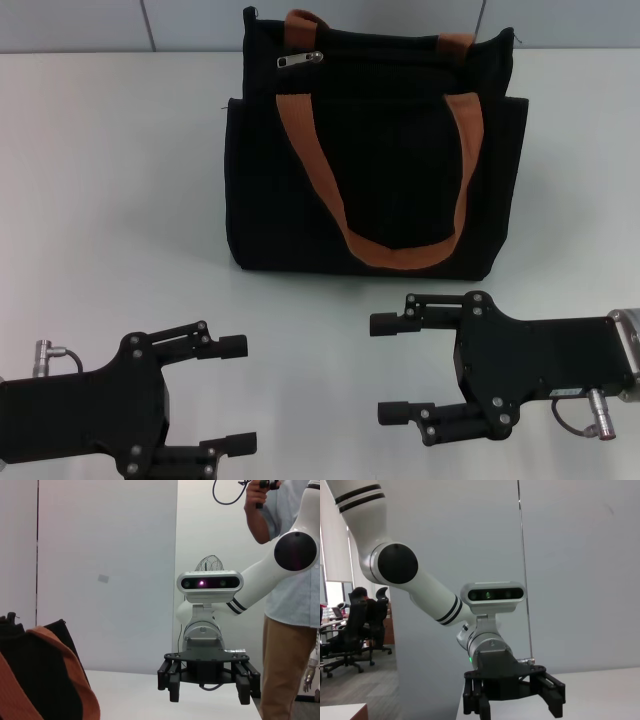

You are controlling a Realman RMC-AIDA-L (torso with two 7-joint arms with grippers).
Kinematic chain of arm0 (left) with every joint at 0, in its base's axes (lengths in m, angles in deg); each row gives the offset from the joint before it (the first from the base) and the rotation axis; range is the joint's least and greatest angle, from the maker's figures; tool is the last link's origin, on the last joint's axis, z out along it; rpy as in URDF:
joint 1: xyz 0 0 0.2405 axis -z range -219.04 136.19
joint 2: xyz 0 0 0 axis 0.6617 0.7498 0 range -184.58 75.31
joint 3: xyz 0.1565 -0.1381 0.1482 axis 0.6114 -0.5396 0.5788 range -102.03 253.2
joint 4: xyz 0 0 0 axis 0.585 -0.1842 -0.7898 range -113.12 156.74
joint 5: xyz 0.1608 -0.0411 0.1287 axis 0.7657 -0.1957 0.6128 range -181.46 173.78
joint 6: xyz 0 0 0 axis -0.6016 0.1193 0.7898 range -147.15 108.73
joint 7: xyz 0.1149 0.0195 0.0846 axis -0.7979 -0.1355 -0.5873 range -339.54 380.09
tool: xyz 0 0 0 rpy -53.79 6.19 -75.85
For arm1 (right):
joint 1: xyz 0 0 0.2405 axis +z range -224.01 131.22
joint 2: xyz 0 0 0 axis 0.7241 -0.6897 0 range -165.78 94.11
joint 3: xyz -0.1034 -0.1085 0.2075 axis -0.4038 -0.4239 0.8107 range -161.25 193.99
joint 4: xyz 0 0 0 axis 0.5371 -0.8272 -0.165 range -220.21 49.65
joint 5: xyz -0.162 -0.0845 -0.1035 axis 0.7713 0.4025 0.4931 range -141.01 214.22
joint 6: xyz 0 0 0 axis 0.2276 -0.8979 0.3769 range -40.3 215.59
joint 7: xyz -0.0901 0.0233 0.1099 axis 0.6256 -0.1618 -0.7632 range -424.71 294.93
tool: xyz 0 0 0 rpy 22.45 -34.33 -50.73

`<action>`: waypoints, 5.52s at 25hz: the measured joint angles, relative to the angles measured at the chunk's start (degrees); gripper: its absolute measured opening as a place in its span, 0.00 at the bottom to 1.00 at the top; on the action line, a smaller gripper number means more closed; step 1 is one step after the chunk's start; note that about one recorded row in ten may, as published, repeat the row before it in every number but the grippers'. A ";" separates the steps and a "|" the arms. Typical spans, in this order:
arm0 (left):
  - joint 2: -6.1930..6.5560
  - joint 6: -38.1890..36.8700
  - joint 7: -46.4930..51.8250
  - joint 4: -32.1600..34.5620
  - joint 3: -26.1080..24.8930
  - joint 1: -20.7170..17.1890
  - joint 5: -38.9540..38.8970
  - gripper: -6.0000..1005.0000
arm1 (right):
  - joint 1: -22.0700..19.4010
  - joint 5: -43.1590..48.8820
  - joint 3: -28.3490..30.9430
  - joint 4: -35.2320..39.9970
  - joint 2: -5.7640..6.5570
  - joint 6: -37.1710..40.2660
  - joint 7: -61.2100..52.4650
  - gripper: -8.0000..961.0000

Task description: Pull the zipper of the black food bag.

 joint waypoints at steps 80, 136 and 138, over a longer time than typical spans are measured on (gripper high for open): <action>-2.56 34.26 -4.46 -14.71 -9.55 18.74 -24.81 0.32 | -0.04 -10.36 0.79 -12.16 -0.09 -3.38 5.09 0.76; -2.55 23.02 7.42 -16.53 -9.03 24.67 -24.26 0.03 | 9.18 -38.22 -0.98 -15.11 -0.38 -15.58 -28.59 0.32; -2.55 23.18 7.41 -16.53 -8.49 24.97 -24.26 0.03 | 9.57 -38.16 -1.57 -15.29 -0.37 -16.09 -28.60 0.32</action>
